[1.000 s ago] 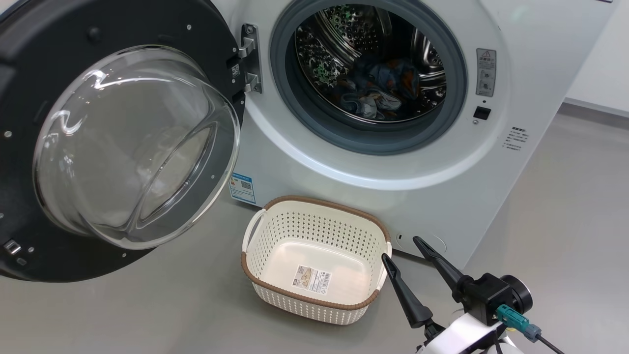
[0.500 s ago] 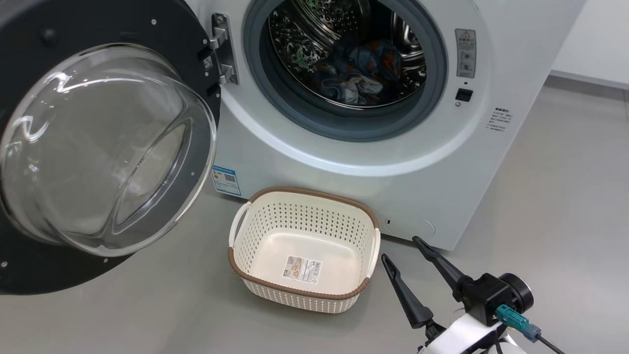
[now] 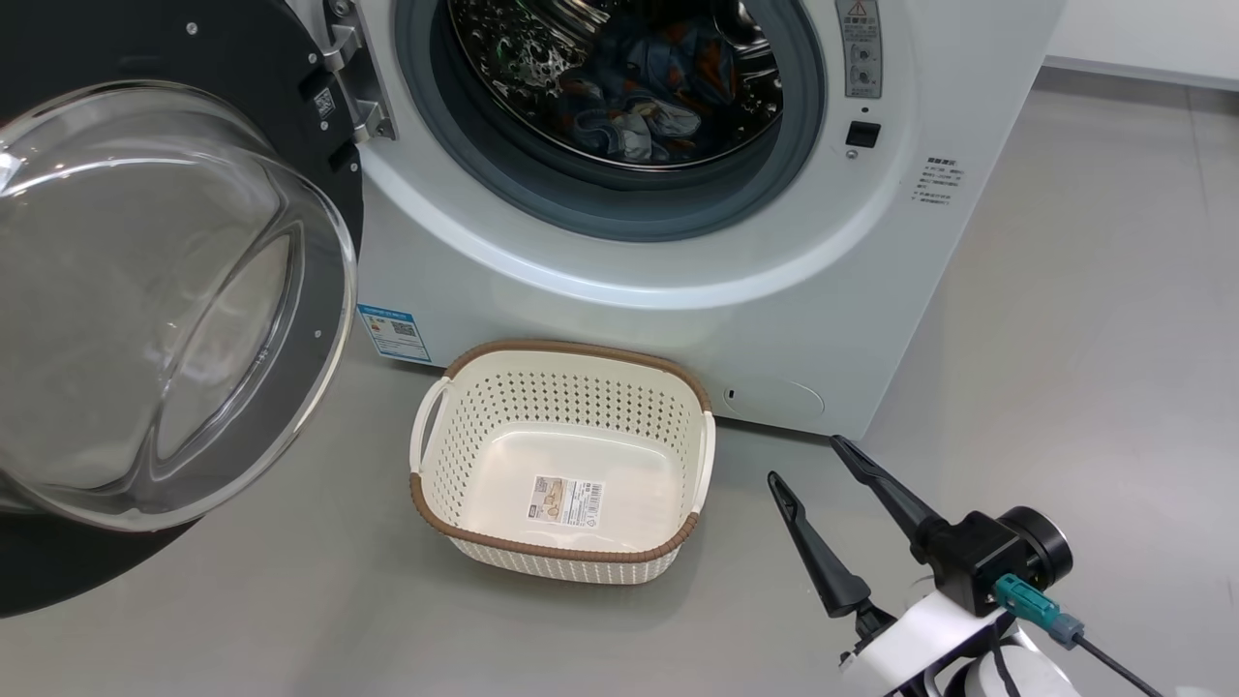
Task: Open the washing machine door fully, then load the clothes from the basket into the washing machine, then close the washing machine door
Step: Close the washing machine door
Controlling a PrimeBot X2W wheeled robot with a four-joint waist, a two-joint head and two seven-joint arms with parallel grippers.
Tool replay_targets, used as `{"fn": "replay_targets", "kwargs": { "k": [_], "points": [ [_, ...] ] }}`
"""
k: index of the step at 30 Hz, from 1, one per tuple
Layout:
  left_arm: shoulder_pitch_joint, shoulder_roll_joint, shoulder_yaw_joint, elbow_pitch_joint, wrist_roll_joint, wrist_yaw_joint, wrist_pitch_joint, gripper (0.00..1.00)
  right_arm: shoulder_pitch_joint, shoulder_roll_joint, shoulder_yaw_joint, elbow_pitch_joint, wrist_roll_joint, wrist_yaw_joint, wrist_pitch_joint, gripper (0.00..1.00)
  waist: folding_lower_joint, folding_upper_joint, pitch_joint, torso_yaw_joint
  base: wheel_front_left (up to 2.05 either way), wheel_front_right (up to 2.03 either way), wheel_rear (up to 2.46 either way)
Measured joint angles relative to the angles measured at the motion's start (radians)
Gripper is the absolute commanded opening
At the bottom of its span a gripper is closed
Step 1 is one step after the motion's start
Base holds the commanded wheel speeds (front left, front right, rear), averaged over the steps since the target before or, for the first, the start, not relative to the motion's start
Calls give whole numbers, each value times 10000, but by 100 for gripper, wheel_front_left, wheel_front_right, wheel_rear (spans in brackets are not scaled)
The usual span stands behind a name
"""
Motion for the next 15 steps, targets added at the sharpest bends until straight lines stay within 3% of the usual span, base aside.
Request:
{"fn": "replay_targets", "kwargs": {
  "k": [15],
  "points": [
    [-374,-477,-882,600,8,2,878,0,-26,-113,-188,0,0,0,0,100,0,0,132,-207,0,0,0]
  ]
}}
